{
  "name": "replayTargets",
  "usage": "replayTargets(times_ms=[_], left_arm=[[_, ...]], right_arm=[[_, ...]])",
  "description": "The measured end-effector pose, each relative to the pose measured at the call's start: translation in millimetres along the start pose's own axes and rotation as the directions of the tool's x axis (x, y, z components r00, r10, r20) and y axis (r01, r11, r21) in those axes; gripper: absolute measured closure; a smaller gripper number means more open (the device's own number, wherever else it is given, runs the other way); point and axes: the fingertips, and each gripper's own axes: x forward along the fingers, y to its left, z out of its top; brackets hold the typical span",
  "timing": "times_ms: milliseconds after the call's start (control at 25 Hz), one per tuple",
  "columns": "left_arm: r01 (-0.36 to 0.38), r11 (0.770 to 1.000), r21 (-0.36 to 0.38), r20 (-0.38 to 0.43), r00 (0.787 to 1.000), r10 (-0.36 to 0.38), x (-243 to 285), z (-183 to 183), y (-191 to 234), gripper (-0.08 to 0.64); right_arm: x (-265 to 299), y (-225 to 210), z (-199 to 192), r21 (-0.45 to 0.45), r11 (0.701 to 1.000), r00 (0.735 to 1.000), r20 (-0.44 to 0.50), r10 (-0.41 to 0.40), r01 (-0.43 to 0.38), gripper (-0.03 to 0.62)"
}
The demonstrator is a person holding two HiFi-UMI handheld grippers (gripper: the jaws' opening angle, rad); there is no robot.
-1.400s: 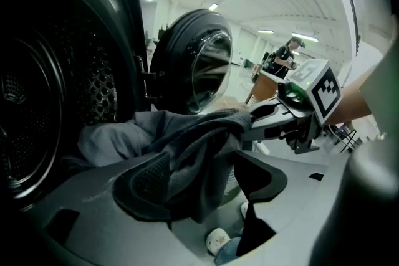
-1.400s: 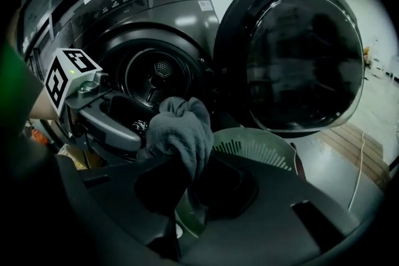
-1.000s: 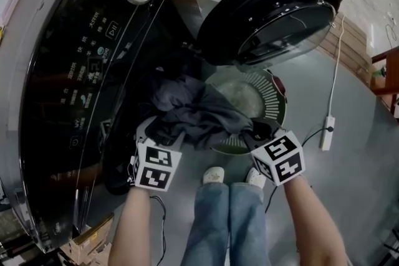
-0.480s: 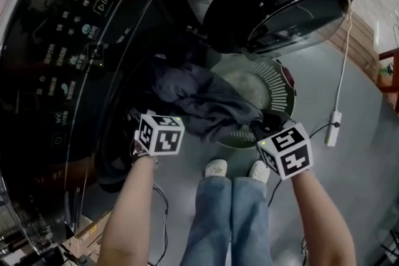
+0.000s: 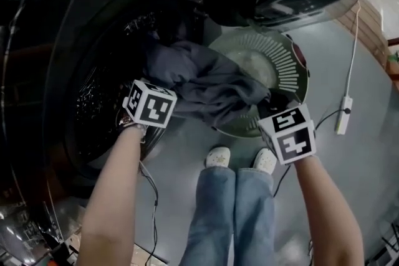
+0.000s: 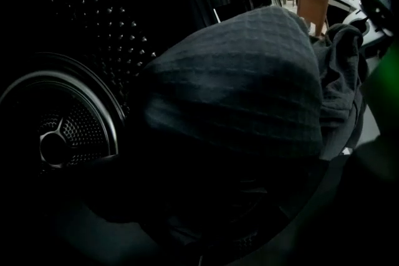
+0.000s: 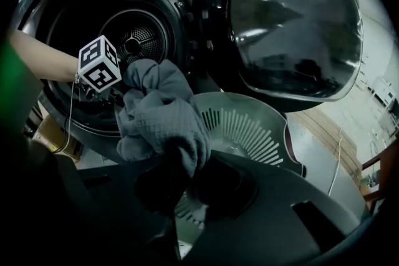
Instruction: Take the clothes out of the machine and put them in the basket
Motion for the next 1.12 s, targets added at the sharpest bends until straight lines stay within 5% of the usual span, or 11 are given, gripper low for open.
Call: replayTargets(times_ms=[200, 360, 440, 480, 520, 1120], left_arm=[[0.137, 0.990, -0.039, 0.033, 0.990, -0.136, 8.7, 0.7, -11.1, 0.036], [0.105, 0.991, -0.083, -0.026, 0.994, -0.108, 1.9, -11.7, -21.5, 0.225], [0.055, 0.994, -0.092, 0.017, 0.998, -0.053, -9.1, -4.9, -22.0, 0.330], [0.029, 0.995, -0.094, 0.031, 0.999, -0.026, -15.8, -3.7, -21.4, 0.453], [0.010, 0.996, -0.094, 0.038, 0.999, -0.007, -22.3, -3.8, -21.6, 0.476], [0.001, 0.971, -0.240, 0.250, 0.966, 0.061, -158.5, 41.2, -36.8, 0.492]], right_arm=[[14.0, -0.8, -18.2, 0.015, 1.000, 1.000, -0.025, -0.004, 0.005, 0.540], [12.9, 2.3, -20.6, 0.029, 1.000, 0.999, -0.043, -0.003, 0.004, 0.540], [7.9, 5.5, -20.7, 0.023, 1.000, 0.999, -0.049, 0.007, -0.006, 0.540], [4.2, 6.7, -19.7, 0.015, 1.000, 0.999, -0.049, 0.010, -0.010, 0.540], [0.1, 7.4, -18.2, 0.007, 1.000, 0.999, -0.048, 0.012, -0.012, 0.540], [-73.8, 7.6, 14.8, 0.026, 1.000, 1.000, 0.020, -0.015, 0.015, 0.539]])
